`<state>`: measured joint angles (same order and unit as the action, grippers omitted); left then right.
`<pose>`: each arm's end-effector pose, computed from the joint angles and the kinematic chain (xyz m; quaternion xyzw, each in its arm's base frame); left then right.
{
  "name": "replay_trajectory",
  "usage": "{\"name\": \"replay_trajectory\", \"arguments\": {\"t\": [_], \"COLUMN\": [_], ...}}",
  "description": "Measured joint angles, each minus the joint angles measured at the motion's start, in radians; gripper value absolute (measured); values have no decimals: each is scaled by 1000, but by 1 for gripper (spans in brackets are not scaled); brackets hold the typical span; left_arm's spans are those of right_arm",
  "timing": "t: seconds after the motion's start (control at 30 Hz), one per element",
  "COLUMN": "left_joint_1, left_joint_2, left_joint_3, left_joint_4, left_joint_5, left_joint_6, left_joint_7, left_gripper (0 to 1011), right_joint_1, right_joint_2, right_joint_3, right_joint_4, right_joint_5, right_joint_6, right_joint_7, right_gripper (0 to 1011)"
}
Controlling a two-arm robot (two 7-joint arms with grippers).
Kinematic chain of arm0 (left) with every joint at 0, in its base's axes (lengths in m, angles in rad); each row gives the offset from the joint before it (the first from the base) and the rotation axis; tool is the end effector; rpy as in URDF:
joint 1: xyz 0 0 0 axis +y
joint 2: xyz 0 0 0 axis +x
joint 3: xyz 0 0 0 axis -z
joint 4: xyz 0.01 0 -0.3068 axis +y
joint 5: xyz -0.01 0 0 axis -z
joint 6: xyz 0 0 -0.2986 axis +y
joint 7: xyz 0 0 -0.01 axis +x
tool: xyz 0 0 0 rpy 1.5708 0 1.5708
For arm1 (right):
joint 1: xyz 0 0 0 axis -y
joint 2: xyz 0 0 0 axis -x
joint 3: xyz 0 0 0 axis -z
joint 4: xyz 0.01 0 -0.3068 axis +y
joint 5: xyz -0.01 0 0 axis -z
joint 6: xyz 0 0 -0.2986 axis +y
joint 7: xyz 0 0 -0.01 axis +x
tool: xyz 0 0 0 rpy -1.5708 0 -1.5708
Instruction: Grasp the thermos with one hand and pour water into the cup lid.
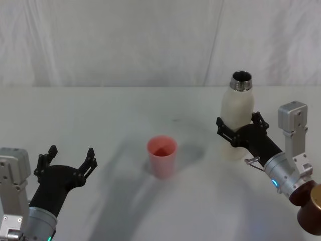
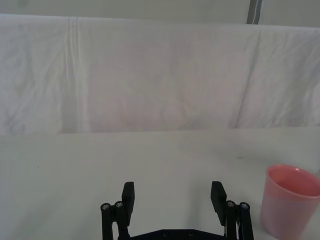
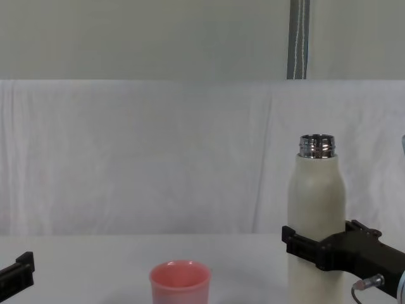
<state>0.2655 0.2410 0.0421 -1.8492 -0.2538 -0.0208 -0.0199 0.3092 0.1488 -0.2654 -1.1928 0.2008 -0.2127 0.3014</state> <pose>0.2385 0.0426 -0.3010 -0.0174 0.0064 0.6616 0.7496 0.4023 0.0123 -0.3277 0.0276 -0.0445 -0.5125 0.8571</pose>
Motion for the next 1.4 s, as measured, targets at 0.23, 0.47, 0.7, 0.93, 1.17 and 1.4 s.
{"name": "replay_trajectory", "arguments": {"t": [0.23, 0.47, 0.7, 0.93, 1.17, 1.4], "left_joint_1": [0, 0, 0, 0, 0, 0], "left_joint_2": [0, 0, 0, 0, 0, 0], "left_joint_3": [0, 0, 0, 0, 0, 0], "left_joint_4": [0, 0, 0, 0, 0, 0], "left_joint_5": [0, 0, 0, 0, 0, 0], "left_joint_6": [0, 0, 0, 0, 0, 0], "left_joint_7": [0, 0, 0, 0, 0, 0], "left_gripper": [1001, 1001, 1001, 1001, 1001, 1001], "right_joint_1": [1, 3, 2, -1, -1, 0], "right_joint_2": [1, -3, -6, -9, -10, -8], "right_joint_3": [9, 14, 20, 26, 28, 27], "right_joint_4": [6, 11, 13, 12, 11, 7], "right_joint_5": [-3, -3, 2, 10, 11, 8], "right_joint_6": [-1, 0, 6, 12, 16, 20], "right_joint_7": [-3, -3, -3, -3, -3, -3], "right_gripper": [950, 950, 950, 950, 950, 950]}}
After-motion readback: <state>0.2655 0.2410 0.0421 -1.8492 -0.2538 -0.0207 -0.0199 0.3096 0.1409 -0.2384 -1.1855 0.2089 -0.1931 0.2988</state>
